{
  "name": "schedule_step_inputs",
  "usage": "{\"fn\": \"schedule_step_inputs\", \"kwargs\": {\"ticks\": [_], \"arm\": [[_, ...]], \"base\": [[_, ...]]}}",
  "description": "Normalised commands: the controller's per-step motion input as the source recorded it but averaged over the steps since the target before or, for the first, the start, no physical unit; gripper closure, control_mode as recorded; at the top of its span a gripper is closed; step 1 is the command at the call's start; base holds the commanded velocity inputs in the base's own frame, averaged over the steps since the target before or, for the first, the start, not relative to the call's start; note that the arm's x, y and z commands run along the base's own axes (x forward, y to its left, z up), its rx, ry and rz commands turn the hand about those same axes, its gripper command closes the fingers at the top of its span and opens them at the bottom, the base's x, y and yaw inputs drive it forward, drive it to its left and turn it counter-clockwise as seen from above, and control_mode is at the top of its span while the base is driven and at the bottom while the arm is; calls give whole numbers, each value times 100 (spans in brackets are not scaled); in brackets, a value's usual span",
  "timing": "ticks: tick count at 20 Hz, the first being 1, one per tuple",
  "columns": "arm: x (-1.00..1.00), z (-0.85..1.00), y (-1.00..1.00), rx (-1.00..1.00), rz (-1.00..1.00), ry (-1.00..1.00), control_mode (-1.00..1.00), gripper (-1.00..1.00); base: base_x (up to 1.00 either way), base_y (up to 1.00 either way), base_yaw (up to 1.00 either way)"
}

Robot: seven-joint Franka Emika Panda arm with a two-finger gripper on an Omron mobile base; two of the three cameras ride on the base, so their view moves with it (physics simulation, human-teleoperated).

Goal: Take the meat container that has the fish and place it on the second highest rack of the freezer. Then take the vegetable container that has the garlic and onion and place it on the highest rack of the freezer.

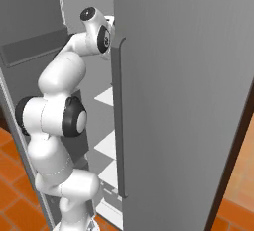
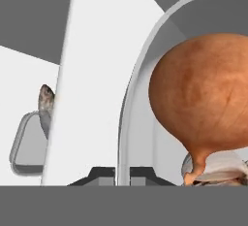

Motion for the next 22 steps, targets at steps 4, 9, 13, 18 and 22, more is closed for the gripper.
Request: {"fn": "schedule_step_inputs", "kwargs": {"ticks": [4, 9, 13, 18, 22], "arm": [[61, -1, -5, 0, 0, 0, -100, 100], [51, -27, -18, 0, 0, 0, -100, 100], [39, -31, -27, 0, 0, 0, -100, 100], [7, -5, -11, 0, 0, 0, -100, 100], [5, 0, 0, 0, 0, 0, -100, 100]], "base": [[0, 0, 0], [0, 0, 0], [0, 0, 0], [0, 0, 0], [0, 0, 0]]}}
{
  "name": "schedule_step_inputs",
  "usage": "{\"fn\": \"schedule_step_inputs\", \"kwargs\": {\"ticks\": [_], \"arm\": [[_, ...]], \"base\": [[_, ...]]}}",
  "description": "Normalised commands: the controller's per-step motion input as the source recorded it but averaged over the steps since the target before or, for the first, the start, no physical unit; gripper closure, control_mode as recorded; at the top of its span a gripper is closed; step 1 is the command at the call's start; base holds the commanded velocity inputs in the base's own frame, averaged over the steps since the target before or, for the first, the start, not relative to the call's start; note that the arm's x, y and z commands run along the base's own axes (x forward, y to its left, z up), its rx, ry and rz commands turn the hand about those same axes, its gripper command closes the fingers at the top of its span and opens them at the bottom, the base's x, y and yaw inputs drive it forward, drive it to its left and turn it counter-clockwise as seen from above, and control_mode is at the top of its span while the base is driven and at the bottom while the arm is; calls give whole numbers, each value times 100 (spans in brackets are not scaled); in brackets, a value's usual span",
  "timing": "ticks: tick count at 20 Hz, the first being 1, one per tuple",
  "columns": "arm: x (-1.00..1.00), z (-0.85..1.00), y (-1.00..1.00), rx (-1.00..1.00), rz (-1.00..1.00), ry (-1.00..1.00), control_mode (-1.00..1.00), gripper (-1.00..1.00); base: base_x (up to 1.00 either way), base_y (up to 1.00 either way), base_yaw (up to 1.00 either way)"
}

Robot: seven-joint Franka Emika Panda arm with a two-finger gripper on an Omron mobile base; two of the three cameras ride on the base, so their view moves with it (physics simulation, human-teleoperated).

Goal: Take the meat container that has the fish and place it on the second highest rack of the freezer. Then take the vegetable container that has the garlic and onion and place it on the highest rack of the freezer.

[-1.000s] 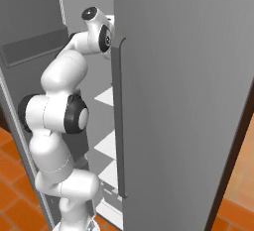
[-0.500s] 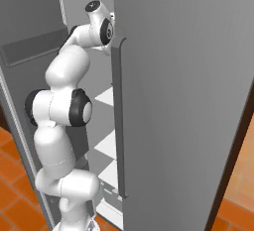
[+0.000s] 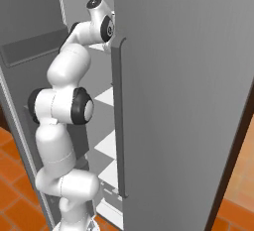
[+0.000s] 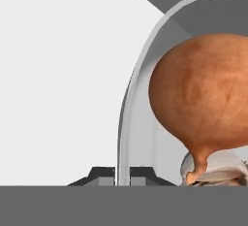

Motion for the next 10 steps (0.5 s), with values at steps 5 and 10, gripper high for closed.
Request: {"fn": "schedule_step_inputs", "kwargs": {"ticks": [5, 10], "arm": [[6, 0, 0, 0, 0, 0, -100, -100], [0, -2, 0, 0, 0, 0, -100, -100]], "base": [[0, 0, 0], [0, 0, 0]]}}
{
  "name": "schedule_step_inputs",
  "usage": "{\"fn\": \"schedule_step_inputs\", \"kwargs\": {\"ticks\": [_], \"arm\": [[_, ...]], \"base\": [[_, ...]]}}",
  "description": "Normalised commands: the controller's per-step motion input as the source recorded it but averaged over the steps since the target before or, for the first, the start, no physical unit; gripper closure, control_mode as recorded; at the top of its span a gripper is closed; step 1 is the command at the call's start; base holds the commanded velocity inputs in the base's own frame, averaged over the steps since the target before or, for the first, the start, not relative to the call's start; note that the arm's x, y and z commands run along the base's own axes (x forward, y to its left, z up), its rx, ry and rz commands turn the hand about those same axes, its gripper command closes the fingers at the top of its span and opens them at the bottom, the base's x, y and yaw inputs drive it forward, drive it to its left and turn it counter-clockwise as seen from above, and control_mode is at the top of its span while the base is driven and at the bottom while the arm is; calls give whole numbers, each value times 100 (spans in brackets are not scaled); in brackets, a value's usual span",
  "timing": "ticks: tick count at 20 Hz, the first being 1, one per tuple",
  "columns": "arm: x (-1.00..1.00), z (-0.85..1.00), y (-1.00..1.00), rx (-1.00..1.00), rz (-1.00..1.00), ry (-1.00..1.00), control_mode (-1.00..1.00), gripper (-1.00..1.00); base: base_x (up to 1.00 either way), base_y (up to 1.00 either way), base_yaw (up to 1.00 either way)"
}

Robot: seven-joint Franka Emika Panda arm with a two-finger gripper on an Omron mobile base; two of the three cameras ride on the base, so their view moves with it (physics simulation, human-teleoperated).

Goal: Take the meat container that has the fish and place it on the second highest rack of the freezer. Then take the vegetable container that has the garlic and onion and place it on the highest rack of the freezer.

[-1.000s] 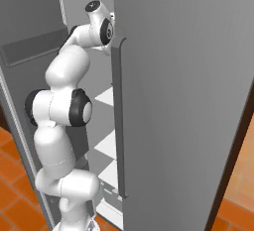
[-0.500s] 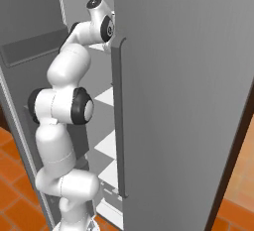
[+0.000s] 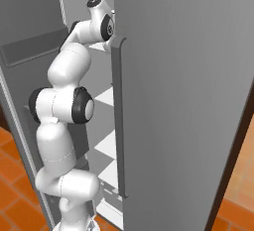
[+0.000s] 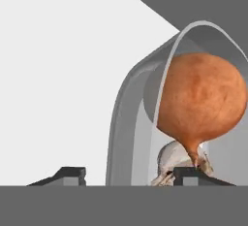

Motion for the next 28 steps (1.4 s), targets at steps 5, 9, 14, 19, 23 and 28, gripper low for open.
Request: {"fn": "schedule_step_inputs", "kwargs": {"ticks": [5, 9, 14, 19, 23, 28], "arm": [[-79, 1, -4, 2, 1, -36, -100, -100], [-98, 11, -2, 0, 11, -9, -100, -100], [-100, 4, 3, 0, 15, 0, -100, -100], [-100, 3, 28, -1, 15, -1, -100, -100], [-100, 6, 31, -3, 17, -5, -100, -100], [-100, -7, 22, -2, 21, 13, -100, -100]], "base": [[0, 0, 0], [0, 0, 0], [0, 0, 0], [0, 0, 0], [0, 0, 0], [0, 0, 0]]}}
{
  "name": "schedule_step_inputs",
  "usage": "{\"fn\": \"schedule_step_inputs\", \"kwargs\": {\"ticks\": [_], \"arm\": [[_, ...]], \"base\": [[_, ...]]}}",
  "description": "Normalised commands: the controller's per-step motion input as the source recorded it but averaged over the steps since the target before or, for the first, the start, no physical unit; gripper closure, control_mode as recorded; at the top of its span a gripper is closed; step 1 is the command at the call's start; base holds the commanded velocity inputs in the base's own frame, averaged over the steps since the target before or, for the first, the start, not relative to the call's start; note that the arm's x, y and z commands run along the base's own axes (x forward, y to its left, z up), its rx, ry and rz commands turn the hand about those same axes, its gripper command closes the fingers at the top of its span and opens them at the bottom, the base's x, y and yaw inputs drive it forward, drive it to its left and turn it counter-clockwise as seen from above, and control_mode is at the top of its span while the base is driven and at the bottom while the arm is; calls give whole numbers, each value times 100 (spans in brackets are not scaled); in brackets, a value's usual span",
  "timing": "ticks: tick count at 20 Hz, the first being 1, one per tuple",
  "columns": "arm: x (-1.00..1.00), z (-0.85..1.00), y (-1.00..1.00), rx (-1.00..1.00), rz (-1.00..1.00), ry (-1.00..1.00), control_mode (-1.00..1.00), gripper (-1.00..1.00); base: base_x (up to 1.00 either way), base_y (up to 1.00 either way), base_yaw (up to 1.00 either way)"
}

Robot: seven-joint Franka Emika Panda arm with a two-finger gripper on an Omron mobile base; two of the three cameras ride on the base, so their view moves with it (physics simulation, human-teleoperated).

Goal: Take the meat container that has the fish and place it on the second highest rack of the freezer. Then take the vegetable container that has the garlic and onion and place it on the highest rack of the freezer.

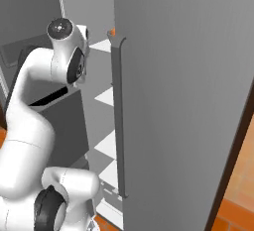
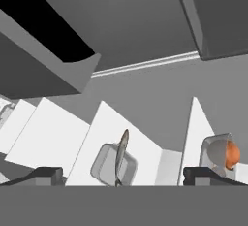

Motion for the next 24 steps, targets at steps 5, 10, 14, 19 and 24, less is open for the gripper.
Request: {"fn": "schedule_step_inputs", "kwargs": {"ticks": [5, 10, 14, 19, 24], "arm": [[-100, -28, 3, 0, 4, 7, -100, -100], [-100, -13, 19, 0, -13, 3, -100, -100], [-100, -10, 4, 0, -11, 0, -100, -100], [-88, 0, -45, 0, 0, 0, -100, -100], [-27, 0, -6, 0, 4, 0, -100, -100]], "base": [[0, 0, 0], [0, 0, 0], [0, 0, 0], [0, 0, 0], [0, 0, 0]]}}
